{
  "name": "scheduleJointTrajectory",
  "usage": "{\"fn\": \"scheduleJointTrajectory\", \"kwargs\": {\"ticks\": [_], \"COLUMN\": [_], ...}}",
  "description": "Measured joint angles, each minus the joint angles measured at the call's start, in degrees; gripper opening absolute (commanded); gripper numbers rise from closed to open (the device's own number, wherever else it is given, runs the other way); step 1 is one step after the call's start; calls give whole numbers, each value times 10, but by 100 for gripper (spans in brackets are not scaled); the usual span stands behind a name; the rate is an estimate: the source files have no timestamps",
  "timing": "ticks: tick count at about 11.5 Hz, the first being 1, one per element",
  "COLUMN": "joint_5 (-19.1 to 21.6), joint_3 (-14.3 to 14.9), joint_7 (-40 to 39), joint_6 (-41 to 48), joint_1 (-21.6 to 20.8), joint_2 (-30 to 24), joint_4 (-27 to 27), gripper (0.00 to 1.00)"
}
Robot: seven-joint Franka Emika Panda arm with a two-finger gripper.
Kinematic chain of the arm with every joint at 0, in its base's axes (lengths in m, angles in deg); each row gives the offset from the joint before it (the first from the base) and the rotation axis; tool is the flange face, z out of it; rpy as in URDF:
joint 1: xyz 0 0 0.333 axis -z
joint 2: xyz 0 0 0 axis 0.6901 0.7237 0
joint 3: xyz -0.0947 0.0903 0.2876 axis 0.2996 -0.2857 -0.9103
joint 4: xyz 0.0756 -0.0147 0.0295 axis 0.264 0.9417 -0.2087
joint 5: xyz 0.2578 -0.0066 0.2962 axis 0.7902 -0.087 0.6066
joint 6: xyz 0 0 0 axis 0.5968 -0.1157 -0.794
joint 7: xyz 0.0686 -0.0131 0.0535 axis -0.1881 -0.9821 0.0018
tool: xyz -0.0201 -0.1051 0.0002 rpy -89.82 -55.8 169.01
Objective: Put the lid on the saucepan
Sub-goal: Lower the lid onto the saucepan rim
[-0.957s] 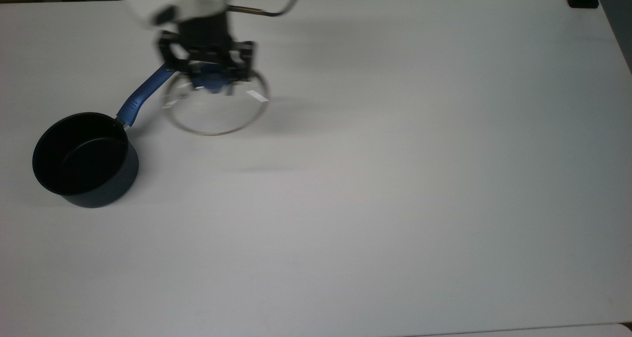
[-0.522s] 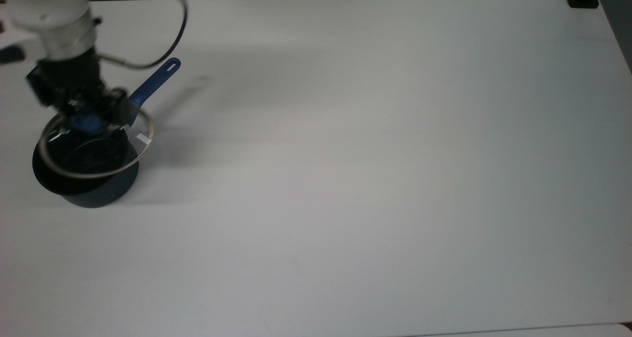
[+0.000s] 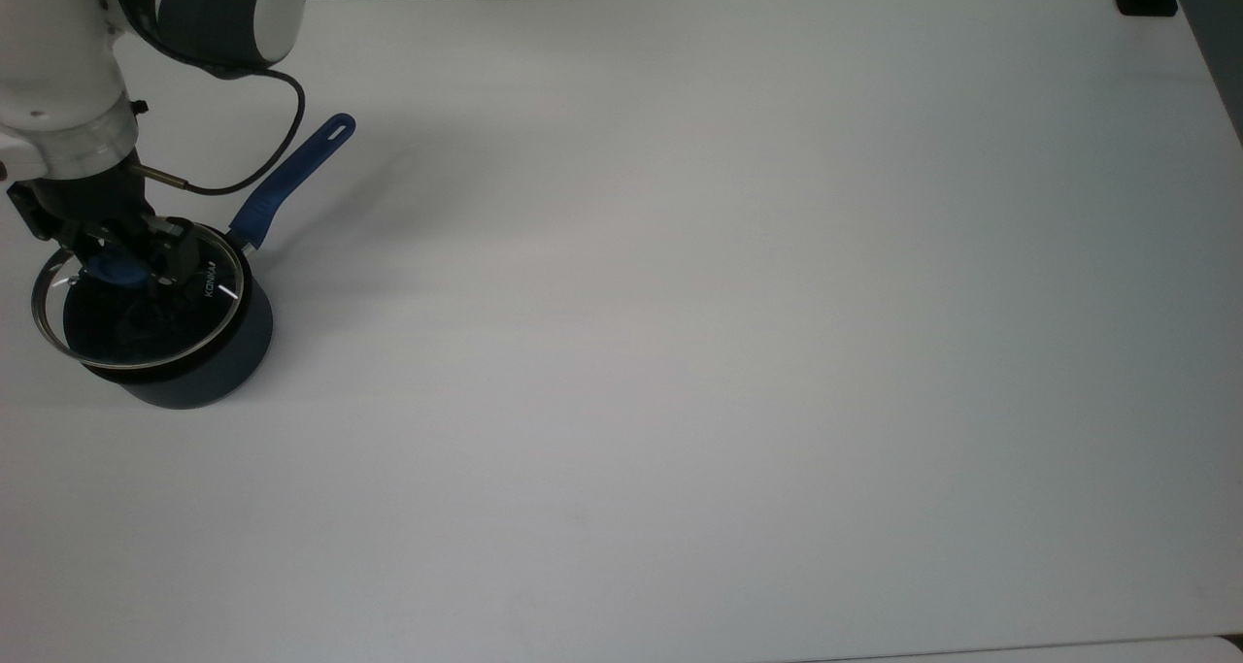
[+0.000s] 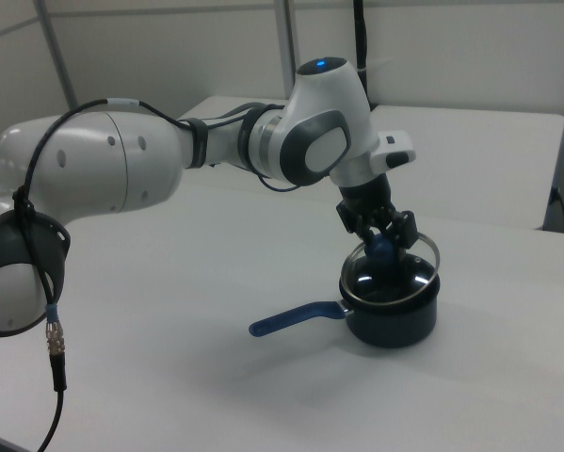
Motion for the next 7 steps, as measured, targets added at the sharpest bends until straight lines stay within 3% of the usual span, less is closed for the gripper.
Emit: {"fn": "scheduleJointTrajectory", "kwargs": {"ticks": [3, 5, 7], "joint_5": [-21, -22, -22], "joint_3": [0, 0, 1], "joint_7": [-2, -4, -4], "joint_6": [0, 0, 0], "joint_1": [0, 1, 3], "joint_2": [1, 1, 1], "joint_4": [18, 25, 31], "gripper": [41, 100, 100]}}
